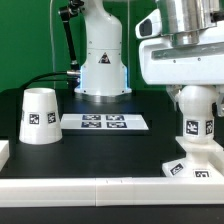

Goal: Assemble lamp

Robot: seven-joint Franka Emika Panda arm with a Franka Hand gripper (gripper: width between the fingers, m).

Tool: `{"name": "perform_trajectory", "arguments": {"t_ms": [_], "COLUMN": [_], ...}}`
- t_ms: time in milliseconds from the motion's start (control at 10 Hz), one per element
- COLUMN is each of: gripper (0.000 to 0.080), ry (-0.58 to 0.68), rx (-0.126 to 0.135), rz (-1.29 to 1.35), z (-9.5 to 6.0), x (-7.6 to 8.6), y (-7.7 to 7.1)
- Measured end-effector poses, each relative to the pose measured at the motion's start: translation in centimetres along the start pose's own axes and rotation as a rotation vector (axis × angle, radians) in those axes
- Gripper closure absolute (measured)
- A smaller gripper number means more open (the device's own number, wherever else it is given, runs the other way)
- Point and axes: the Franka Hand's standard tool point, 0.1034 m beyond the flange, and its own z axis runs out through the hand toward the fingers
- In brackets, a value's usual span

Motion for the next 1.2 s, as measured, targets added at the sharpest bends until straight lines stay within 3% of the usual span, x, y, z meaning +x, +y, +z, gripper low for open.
{"name": "perform_trajectory", "arguments": {"t_ms": [400, 600, 1000, 1200], "gripper": [0.0223, 0.0114, 0.0101, 0.0101], "ry": [-0.012, -0.012, -0.010, -0.014], "rx": [0.014, 0.013, 0.014, 0.018], "rz": [0.160, 0.138, -0.270, -0.310], "z": [0.09, 0.11, -0.03, -0.08], "x": [-0.24, -0.28, -0.38, -0.40], "y": [-0.18, -0.18, -0.40, -0.43]}}
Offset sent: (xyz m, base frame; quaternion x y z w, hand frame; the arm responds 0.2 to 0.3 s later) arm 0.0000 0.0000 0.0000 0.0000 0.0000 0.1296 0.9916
